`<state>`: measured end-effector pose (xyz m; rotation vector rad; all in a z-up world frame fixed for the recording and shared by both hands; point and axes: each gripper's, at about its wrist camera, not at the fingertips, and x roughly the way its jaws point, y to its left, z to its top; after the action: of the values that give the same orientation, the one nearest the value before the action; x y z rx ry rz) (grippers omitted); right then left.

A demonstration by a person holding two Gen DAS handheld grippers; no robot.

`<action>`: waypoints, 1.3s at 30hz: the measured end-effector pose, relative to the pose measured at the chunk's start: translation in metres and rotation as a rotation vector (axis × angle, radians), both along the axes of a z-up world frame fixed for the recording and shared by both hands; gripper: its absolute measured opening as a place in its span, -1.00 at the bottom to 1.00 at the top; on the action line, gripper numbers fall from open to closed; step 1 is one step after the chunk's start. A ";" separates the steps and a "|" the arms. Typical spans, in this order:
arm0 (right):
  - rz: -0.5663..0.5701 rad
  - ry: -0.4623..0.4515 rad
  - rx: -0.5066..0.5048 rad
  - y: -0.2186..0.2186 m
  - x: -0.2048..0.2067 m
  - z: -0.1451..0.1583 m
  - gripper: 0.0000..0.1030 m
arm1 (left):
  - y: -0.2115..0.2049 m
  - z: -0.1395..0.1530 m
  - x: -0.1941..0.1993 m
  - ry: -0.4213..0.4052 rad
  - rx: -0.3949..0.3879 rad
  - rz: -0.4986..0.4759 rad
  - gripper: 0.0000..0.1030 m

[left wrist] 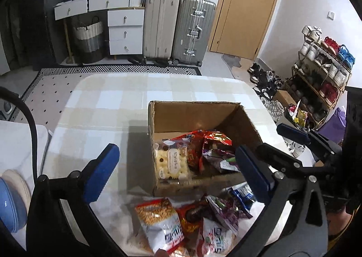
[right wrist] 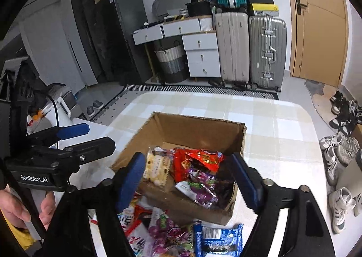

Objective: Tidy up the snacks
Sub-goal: 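Open both tools and withdraw them from the box over the snack pile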

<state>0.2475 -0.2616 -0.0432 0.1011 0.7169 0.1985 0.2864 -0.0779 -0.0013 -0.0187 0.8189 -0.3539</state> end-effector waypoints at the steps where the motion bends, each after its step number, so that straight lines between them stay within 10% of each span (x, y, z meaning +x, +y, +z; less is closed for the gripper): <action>1: 0.002 -0.010 -0.003 0.002 -0.005 0.004 0.56 | 0.002 0.005 -0.006 -0.006 0.002 0.003 0.98; 8: -0.021 -0.068 -0.004 0.011 -0.049 0.030 0.90 | 0.015 0.039 -0.066 -0.119 0.009 -0.001 0.98; 23: -0.035 -0.182 -0.044 0.040 -0.158 0.064 0.96 | 0.036 0.087 -0.199 -0.243 0.056 0.019 0.98; 39: -0.055 -0.273 -0.019 0.067 -0.260 0.022 0.96 | 0.073 0.053 -0.307 -0.281 -0.033 0.046 0.98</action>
<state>-0.0126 -0.1946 -0.0211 0.0733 0.4432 0.1496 -0.0210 -0.0053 0.0519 -0.0181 0.5333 -0.3181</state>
